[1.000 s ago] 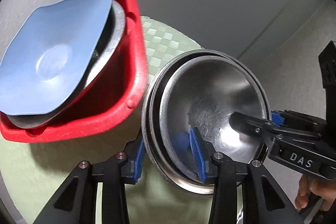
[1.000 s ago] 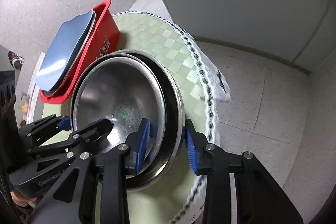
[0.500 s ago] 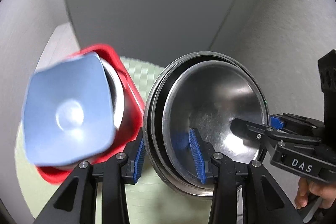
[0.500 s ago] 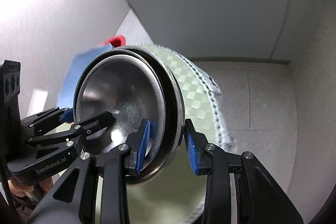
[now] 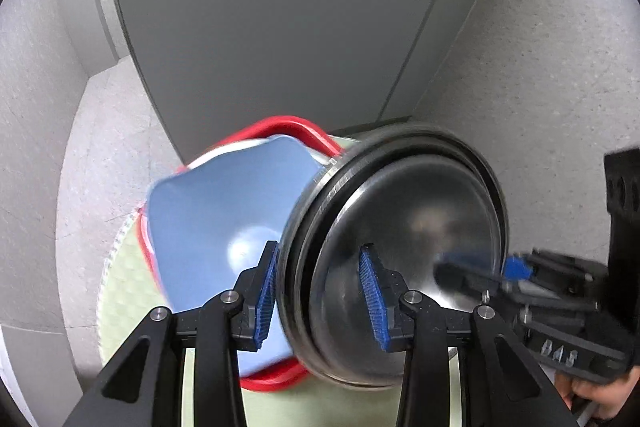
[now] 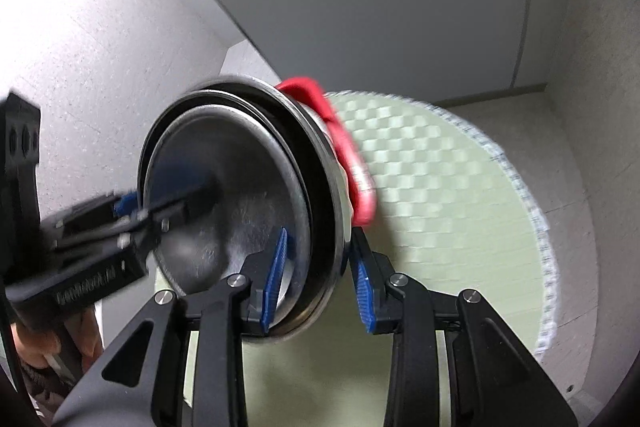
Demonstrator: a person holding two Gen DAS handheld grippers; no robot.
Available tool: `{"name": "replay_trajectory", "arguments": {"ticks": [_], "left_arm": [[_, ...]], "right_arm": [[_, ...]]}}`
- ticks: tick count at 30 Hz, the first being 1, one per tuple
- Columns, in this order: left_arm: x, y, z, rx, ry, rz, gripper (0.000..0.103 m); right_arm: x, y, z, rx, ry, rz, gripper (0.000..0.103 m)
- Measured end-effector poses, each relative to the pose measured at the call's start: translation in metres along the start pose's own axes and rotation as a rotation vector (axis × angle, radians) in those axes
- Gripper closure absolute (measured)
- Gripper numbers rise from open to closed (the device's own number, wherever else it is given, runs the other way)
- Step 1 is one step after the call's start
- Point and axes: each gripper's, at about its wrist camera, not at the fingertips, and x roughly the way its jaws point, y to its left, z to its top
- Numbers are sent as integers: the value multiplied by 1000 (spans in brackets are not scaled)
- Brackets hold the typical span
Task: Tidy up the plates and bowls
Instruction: 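Lower the bowl stack onto the blue plate in the red basin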
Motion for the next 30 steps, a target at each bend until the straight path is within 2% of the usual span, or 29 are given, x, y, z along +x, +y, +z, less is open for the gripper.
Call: {"name": "replay_trajectory", "arguments": {"ticks": [2,6,12,18,25,26,30], "left_arm": [[8,5,4,26,6,-2,68],[32,15,16,71,66,-2,67],[66,45,41,168,148,-100,65],[92,65,55,283,221,-122,66],[103,74,64,342,248,-175,64],[101,80,54,348,246,-173,63],[97,76,59,353,222,-202,51]], "right_arm": [[10,9,-1,6,-1,-15,71],[35,13,-3,77,26,-35,72],[51,28,4,164,-3,-120,72],[71,39,9,294,-19,-172,73],[74,50,4,369,-55,-235,72],[73,53,2,373,-63,-231,70],[74,61,-2,368,-100,-256,66]]}}
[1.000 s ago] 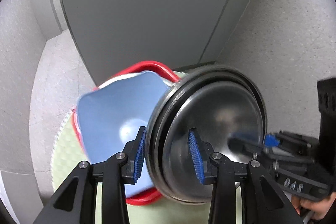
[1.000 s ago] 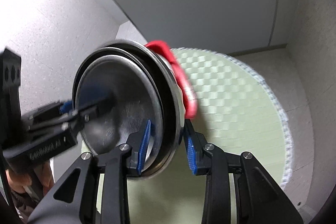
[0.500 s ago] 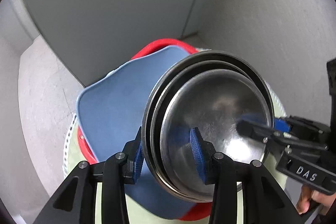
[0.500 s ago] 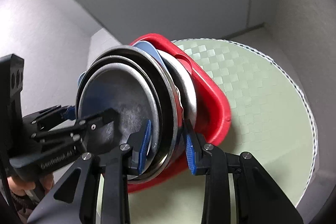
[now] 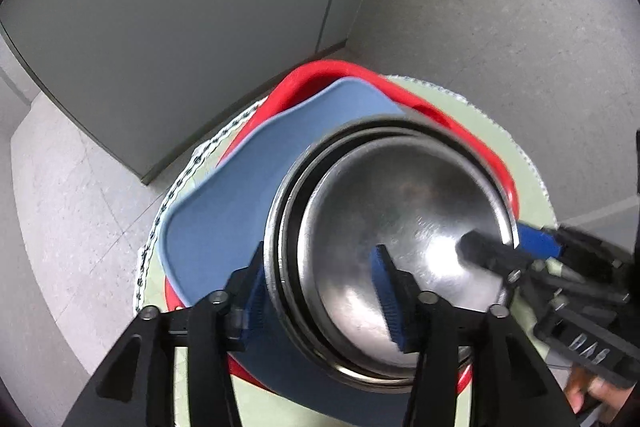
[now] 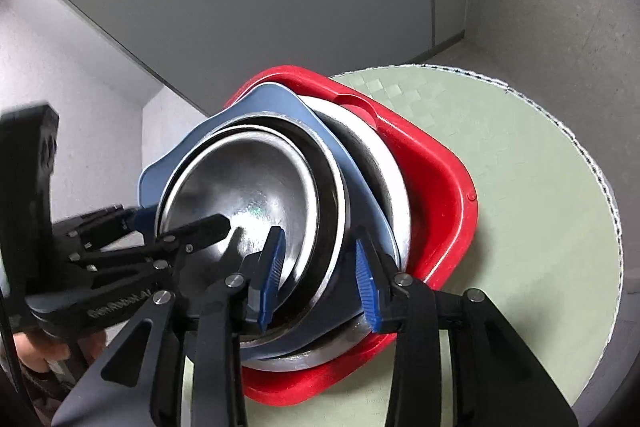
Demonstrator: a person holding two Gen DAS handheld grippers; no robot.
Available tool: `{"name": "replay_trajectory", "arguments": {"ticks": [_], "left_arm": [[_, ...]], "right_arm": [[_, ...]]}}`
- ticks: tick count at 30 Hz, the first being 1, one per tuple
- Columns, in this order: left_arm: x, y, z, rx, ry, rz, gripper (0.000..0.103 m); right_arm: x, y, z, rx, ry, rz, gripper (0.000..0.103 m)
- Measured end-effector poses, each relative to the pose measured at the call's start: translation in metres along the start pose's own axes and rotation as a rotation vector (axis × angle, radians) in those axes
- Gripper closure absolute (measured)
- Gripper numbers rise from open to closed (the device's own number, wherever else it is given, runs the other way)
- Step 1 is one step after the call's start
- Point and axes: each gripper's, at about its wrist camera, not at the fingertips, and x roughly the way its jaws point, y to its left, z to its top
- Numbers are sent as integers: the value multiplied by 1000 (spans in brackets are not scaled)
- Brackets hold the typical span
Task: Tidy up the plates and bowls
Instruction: 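Lower the bowl stack onto the blue plate in the red basin, then open both grippers and pull them back from the red basin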
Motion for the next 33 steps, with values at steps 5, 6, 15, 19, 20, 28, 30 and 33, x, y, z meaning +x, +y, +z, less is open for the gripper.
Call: {"name": "replay_trajectory", "arguments": {"ticks": [5,6,15,19,20,28,30,33], "left_arm": [[-4,-6,-2,85,-49,50,33],[-5,-6,-2,96,-57,40,32],[-2,-3,7,379,-117,-36,24],[-12,-5,3,514,-127,-94,23],[-16,-7,-1,553,-137,-110,23],[-59,-4,-40,728,-278,-187,14],[-66,2,-51,772,-303,-210,8],[-83,18,-66,837,-320,-259,6]], "right_arm": [[-10,9,-17,38,-61,-7,57],[-12,10,-21,55,-74,-13,57],[-24,33,-65,267,-201,-78,52],[-40,55,-93,417,-305,-157,50],[-44,60,-101,443,-326,-172,47],[-77,113,-185,650,-436,-328,44],[-86,135,-201,681,-471,-381,39],[-101,166,-214,728,-531,-460,35]]}}
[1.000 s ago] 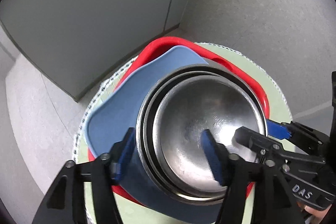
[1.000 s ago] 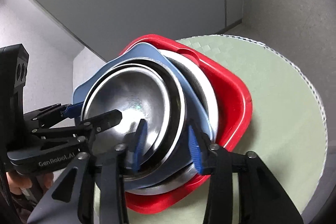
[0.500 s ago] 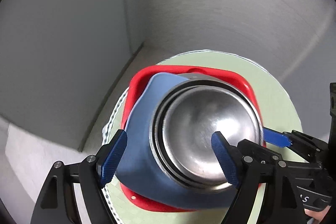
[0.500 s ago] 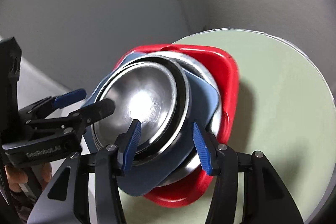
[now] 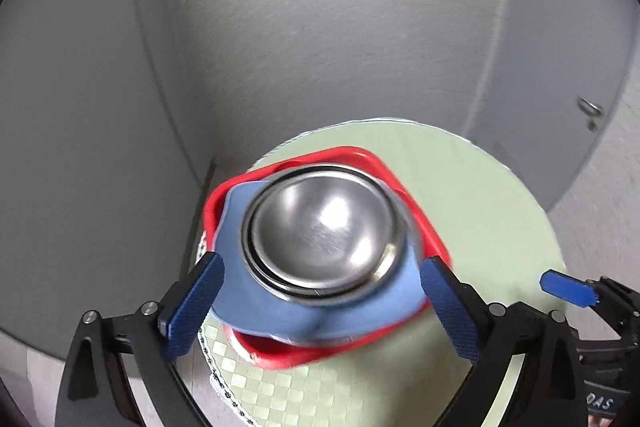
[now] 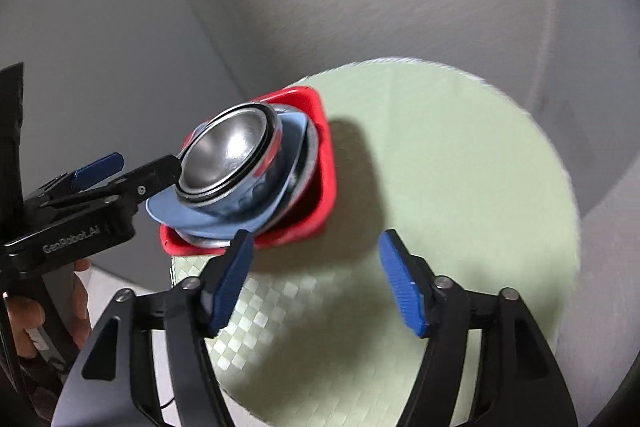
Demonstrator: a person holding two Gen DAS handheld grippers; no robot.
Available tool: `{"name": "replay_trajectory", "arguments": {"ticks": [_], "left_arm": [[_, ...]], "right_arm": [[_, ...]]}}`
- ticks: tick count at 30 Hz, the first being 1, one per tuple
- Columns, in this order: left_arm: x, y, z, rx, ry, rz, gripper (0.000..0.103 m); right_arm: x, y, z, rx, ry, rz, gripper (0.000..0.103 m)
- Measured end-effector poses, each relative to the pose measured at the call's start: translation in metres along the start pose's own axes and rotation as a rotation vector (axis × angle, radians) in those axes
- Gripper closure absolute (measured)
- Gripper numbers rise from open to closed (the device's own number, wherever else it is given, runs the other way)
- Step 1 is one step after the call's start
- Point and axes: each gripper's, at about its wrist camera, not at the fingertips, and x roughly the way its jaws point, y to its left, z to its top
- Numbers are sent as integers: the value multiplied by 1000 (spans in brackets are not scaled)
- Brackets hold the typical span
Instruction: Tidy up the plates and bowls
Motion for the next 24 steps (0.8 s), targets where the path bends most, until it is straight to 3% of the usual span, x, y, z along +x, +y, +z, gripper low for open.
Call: {"name": "replay_trajectory", "arguments": {"ticks": [7,10,15,24], "left_arm": [[-51,18,-40,123,-108,-110,1],[-69,31,-55,170,-141,-111,1],[-108,65,-79,175,-154,-185,1],[-186,125,-108,230,-238,-302,1]], "right_arm": [[-47,47,-51,92,-153,-177,24],[-69,75,-65,156,-222,-245,22],[-105,124,-84,172,-286,-383,15],[-143,210,-108,207,-400,-537,11]]}}
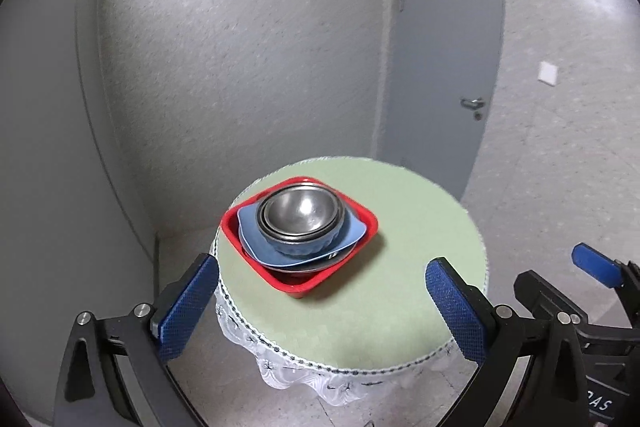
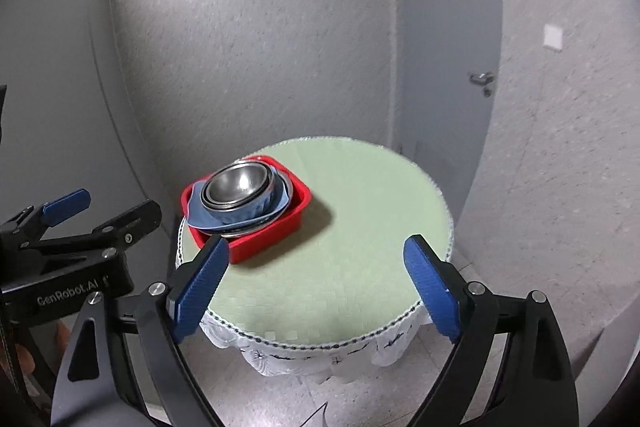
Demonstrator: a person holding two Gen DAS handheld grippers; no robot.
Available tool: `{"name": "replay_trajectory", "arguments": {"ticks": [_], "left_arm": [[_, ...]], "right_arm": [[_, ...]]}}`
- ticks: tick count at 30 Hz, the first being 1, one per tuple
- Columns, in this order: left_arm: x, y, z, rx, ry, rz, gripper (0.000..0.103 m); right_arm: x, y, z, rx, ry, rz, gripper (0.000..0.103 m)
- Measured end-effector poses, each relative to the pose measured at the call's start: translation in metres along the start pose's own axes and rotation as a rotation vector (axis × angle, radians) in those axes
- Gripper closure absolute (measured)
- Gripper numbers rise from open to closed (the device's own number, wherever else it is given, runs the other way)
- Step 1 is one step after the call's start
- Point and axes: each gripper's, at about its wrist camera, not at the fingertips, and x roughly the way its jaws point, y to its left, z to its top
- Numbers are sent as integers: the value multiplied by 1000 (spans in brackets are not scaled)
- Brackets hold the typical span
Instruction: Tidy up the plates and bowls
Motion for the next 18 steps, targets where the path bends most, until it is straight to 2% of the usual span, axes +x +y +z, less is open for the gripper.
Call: {"name": "replay_trajectory", "arguments": {"ticks": [5,9,13,18], "left_arm": [[-49,37,-16,63,-66,-62,1],[-80,69,-34,128,-96,-79,1],[-109,106,-47,145,-127,-100,1],[-146,133,-58,152,-159,-138,1]], "right_arm": [[-45,38,-15,46,-72,-79,8],[-72,72,-30,74,-107,-127,7],[-98,109,-41,105,-137,-149,7],[-132,144,-49,108,-162,-191,6]]}}
